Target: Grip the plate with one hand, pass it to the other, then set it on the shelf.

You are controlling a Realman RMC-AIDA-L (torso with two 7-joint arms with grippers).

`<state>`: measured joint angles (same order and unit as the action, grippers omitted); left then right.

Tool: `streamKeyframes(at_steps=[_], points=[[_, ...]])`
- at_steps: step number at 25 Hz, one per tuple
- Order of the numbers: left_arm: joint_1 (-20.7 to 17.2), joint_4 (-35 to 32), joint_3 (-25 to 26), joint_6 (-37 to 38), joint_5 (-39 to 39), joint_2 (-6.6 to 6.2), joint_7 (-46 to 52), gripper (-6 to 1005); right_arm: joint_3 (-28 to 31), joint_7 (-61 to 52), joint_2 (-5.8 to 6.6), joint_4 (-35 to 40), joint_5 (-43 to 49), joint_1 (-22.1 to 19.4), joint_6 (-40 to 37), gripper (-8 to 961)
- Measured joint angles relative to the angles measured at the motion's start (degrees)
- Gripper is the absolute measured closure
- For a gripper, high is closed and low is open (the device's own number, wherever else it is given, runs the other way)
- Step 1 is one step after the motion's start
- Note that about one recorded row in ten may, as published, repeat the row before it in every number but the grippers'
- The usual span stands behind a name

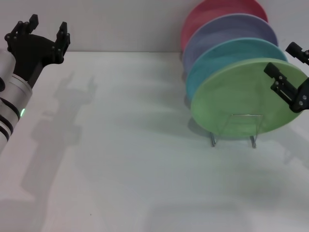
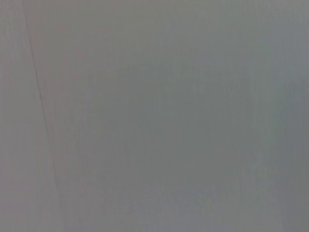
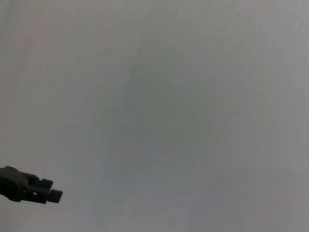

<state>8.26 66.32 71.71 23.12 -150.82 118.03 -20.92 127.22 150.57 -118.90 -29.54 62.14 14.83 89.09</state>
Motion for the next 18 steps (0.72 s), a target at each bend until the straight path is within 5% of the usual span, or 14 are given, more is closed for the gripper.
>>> streamKeyframes(at_steps=[18], points=[[-0.01, 0.3, -0.27, -0.01, 0.0, 0.0, 0.0, 342, 0.09, 0.36, 0.05, 0.96, 1.8, 0.31, -6.5, 355]])
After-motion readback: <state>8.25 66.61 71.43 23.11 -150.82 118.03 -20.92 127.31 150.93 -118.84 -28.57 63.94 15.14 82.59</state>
